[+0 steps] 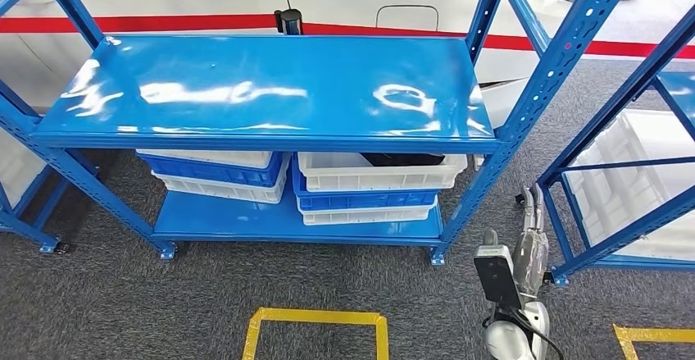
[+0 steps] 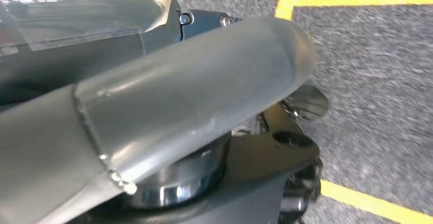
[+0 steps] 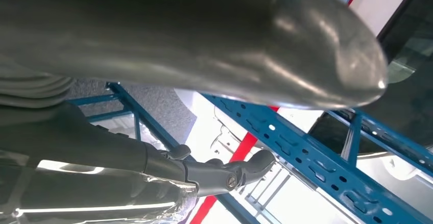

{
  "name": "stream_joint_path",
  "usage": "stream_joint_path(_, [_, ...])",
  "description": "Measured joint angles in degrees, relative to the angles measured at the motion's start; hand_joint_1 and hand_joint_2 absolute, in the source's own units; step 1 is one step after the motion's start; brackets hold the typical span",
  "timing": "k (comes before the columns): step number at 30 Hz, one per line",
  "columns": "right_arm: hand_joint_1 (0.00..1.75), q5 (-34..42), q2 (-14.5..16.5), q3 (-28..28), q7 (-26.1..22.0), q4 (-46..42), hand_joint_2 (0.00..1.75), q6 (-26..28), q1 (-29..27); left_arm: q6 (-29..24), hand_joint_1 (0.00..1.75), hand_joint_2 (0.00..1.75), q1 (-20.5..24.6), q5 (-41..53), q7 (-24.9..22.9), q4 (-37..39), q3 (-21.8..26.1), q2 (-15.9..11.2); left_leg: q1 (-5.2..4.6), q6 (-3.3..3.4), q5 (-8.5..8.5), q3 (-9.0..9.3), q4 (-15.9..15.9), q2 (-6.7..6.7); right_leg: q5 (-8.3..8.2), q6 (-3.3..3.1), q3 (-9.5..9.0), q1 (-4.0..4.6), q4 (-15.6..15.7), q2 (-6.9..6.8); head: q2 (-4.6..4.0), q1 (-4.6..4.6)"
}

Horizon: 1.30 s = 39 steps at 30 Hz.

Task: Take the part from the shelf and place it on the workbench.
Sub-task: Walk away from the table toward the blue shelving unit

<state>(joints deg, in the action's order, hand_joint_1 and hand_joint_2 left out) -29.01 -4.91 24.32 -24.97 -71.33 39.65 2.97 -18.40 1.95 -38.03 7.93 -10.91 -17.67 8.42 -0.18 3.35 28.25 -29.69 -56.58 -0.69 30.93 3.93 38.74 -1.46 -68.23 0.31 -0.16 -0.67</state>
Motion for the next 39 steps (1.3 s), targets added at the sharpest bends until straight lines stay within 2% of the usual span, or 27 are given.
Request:
stream_joint_path(1, [0.00,-0.3,-0.1,-0.4,0.0,-0.1,0.00,0.0,-0.5,0.4,0.00,0.00,-0.1,-0.2,0.5,0.0,0.0,0.0,0.02,-0.30,0.66,0.71,-0.1,-0.07,-2.59,0.68,-0.94,-0.12,3.8,-0.21,0.00,0.13])
stream_joint_path(2, [0.00,-0.5,-0.2,-0.9,0.1,-0.2,0.00,0.0,-0.9,0.7,0.00,0.00,-0.1,-0.3,0.9,0.0,0.1,0.0,-0.03,-0.64,1.30,1.27,-0.2,-0.15,-4.26,0.65,-1.76,-0.09,6.9,-0.46,0.01,0.28])
stream_joint_path(3, [0.00,-0.7,-0.2,-1.2,0.2,-0.4,0.00,0.0,-1.4,0.9,0.00,0.00,-0.1,-0.4,1.2,0.0,0.1,0.0,-0.13,-1.00,1.94,1.60,-0.2,-0.16,-5.36,0.13,-2.38,0.02,8.8,-0.64,0.01,0.38])
stream_joint_path(4, [0.00,-0.9,-0.3,-1.6,0.3,-0.6,0.00,0.1,-1.8,1.2,0.00,0.00,-0.1,-0.6,1.6,0.0,0.1,0.0,-0.24,-1.33,2.41,1.85,-0.4,-0.10,-5.67,-0.72,-2.65,0.15,9.4,-0.78,0.01,0.47])
stream_joint_path(5, [0.00,-1.1,-0.3,-1.9,0.4,-0.9,0.00,0.1,-2.2,1.4,0.00,0.00,0.0,-0.7,1.9,0.0,0.2,0.0,-0.27,-1.59,2.74,2.09,-0.4,-0.03,-5.37,-1.69,-2.94,0.26,9.4,-0.70,0.01,0.46])
stream_joint_path(7, [0.00,-1.6,-0.2,-2.6,0.5,-1.7,0.00,0.1,-2.9,2.1,0.00,0.00,0.0,-0.9,2.5,0.0,0.2,0.0,-0.08,-2.05,2.99,1.75,-1.6,0.21,-5.27,-2.78,-3.77,-0.04,9.6,-0.44,0.00,0.42])
stream_joint_path(8, [0.00,-1.8,-0.2,-3.0,0.5,-2.0,0.00,0.2,-3.1,2.3,0.00,0.00,0.0,-1.0,2.8,0.0,0.2,0.1,0.05,-2.31,3.17,0.66,-3.7,0.30,-5.02,-3.23,-4.27,-0.16,9.6,-0.36,0.00,0.34])
stream_joint_path(10, [0.00,-2.0,-0.2,-3.6,0.5,-2.5,0.00,0.2,-3.5,2.6,0.00,0.00,0.1,-1.0,3.1,0.0,0.2,0.1,0.33,-3.00,4.74,-3.73,-10.8,0.42,-4.28,-3.99,-5.23,-0.22,9.7,-0.30,0.00,0.26])
stream_joint_path(12, [0.00,-2.0,-0.2,-3.8,0.5,-2.7,0.00,0.2,-3.9,2.6,0.00,0.00,0.0,-1.0,3.1,0.0,0.2,0.1,0.57,-3.51,7.38,-8.70,-17.1,0.47,-3.33,-4.22,-6.20,-0.09,9.7,-0.15,0.01,0.19])
stream_joint_path(13, [0.00,-2.0,-0.2,-4.0,0.5,-2.8,0.00,0.2,-4.2,2.6,0.00,0.00,-0.1,-1.0,3.1,0.0,0.2,0.1,0.60,-3.52,7.71,-10.16,-17.9,0.48,-2.82,-4.20,-6.83,-0.02,9.7,-0.05,0.01,0.18])
stream_joint_path(14, [0.00,-2.0,-0.2,-4.1,0.5,-2.9,0.00,0.2,-4.3,2.6,0.00,0.00,-0.1,-1.1,3.1,0.0,0.2,0.1,0.58,-3.32,6.66,-10.66,-16.7,0.48,-2.29,-4.17,-7.56,0.08,9.8,0.05,0.01,0.17])
stream_joint_path(15, [0.00,-2.1,-0.2,-4.3,0.5,-2.9,0.00,0.2,-4.5,2.6,0.00,0.00,-0.1,-1.1,3.2,0.0,0.2,0.1,0.48,-2.87,4.26,-10.25,-13.7,0.49,-1.75,-4.13,-8.34,0.20,9.8,0.12,0.01,0.19])
stream_joint_path(16, [0.00,-2.1,-0.1,-4.4,0.5,-3.0,0.00,0.2,-4.5,2.7,0.00,0.00,-0.1,-1.1,3.3,0.0,0.2,0.0,0.25,-2.16,1.04,-9.30,-9.8,0.51,-1.23,-4.10,-8.86,0.27,9.9,0.15,0.01,0.19])
stream_joint_path(18, [0.00,-2.3,0.0,-4.6,0.5,-3.3,0.00,0.2,-4.7,3.0,0.00,0.00,-0.1,-1.0,3.7,0.1,0.2,-0.2,-0.48,-0.78,-2.89,-7.66,-4.1,0.39,-0.32,-3.70,-9.76,0.49,10.1,0.26,0.01,0.28])
stream_joint_path(19, [0.00,-2.3,0.1,-4.9,0.4,-3.5,0.00,0.2,-4.8,3.3,0.00,0.00,-0.1,-1.0,4.1,0.1,0.2,-0.2,-0.84,-0.24,-3.63,-7.15,-2.9,0.32,-0.07,-3.43,-9.89,0.49,10.4,0.33,0.01,0.31])
stream_joint_path(20, [0.00,-2.4,0.2,-5.1,0.2,-3.6,0.00,0.3,-5.0,3.6,0.00,0.00,-0.2,-1.0,4.5,0.1,0.2,-0.3,-1.12,0.08,-3.47,-6.84,-2.6,0.20,0.05,-3.10,-10.18,0.53,10.7,0.39,0.01,0.28])
stream_joint_path(23, [0.00,-2.6,0.5,-6.4,-0.5,-4.5,0.00,0.4,-5.9,4.0,0.00,0.00,-0.2,-0.7,5.3,0.1,0.1,-0.3,-0.92,0.62,-4.17,-4.93,-0.6,0.26,0.92,-2.58,-10.41,0.80,10.1,0.22,0.01,0.16])
stream_joint_path(25, [0.00,-2.5,0.5,-7.4,-0.6,-4.8,0.00,0.4,-6.6,3.0,0.00,0.87,-0.1,-0.6,4.6,0.1,0.0,-0.3,-0.70,0.79,-4.00,-3.77,0.4,0.33,3.07,-2.75,-7.49,0.77,4.5,0.09,0.01,0.24])
stream_joint_path(27, [0.00,-1.9,0.6,-8.2,-0.5,-4.9,0.87,0.4,-7.5,1.5,0.00,1.75,-0.1,-0.8,3.4,0.2,-0.1,-0.3,-0.68,0.89,-3.40,-3.29,0.5,0.22,5.02,-2.66,-2.38,0.69,-3.0,0.10,0.01,0.27])
stream_joint_path(28, [0.00,-1.2,0.6,-8.5,-0.2,-4.9,1.31,0.4,-7.9,0.8,0.00,1.75,-0.1,-0.9,3.0,0.2,-0.2,-0.3,-0.66,0.81,-3.06,-3.02,0.5,0.16,4.90,-2.24,-0.61,0.60,-4.8,0.09,0.01,0.28])
stream_joint_path(29, [0.00,-0.1,0.6,-8.7,0.1,-4.9,1.75,0.4,-8.3,0.1,0.00,1.75,-0.2,-0.9,2.6,0.2,-0.2,-0.4,-0.63,0.65,-2.69,-2.64,0.5,0.08,3.75,-1.60,0.08,0.46,-4.4,0.08,0.01,0.26])
stream_joint_path(31, [0.00,3.3,0.4,-9.0,0.7,-4.9,1.75,0.4,-8.8,-1.2,0.00,0.87,-0.3,-0.8,1.9,0.2,-0.5,-0.4,-0.53,0.11,-1.79,-1.74,0.2,-0.07,-0.77,-0.09,-1.79,-0.03,2.4,-0.06,0.01,0.33])
stream_joint_path(32, [0.00,5.4,0.3,-9.0,0.8,-4.8,1.75,0.4,-9.1,-1.7,0.00,0.44,-0.3,-0.7,1.5,0.2,-0.7,-0.5,-0.61,-0.27,-1.20,-1.38,-0.1,-0.15,-2.79,0.26,-3.14,-0.20,6.0,-0.19,0.01,0.41])
stream_joint_path(33, [0.00,7.3,0.2,-9.1,0.6,-4.8,1.75,0.4,-9.4,-2.0,0.00,0.44,-0.3,-0.5,1.2,0.2,-0.9,-0.7,-0.70,-0.62,-0.67,-1.16,-0.4,-0.24,-4.14,0.14,-4.25,-0.28,8.7,-0.27,0.01,0.50])
stream_joint_path(36, [0.00,11.3,0.1,-9.4,-0.1,-4.4,1.75,0.4,-10.2,-1.7,0.00,1.75,-0.3,0.2,0.6,0.2,-1.6,-1.2,-0.74,-1.23,0.10,-1.01,-0.7,-0.38,-4.74,-1.39,-5.04,-0.25,10.0,-0.29,0.01,0.48])
stream_joint_path(38, [0.00,13.1,0.1,-9.8,-0.4,-4.0,1.75,0.4,-10.4,-1.5,0.00,1.75,-0.3,0.6,0.4,0.2,-2.2,-1.5,-0.49,-1.77,1.17,-1.32,-1.9,-0.22,-4.70,-2.17,-5.26,-0.53,10.1,-0.28,0.01,0.37])
stream_joint_path(39, [0.00,13.9,0.1,-10.0,-0.4,-3.8,1.75,0.4,-10.5,-1.5,0.00,1.75,-0.3,0.7,0.3,0.2,-2.5,-1.6,-0.34,-2.16,2.45,-2.12,-3.9,-0.10,-4.65,-2.55,-5.42,-0.69,10.2,-0.29,0.01,0.28])
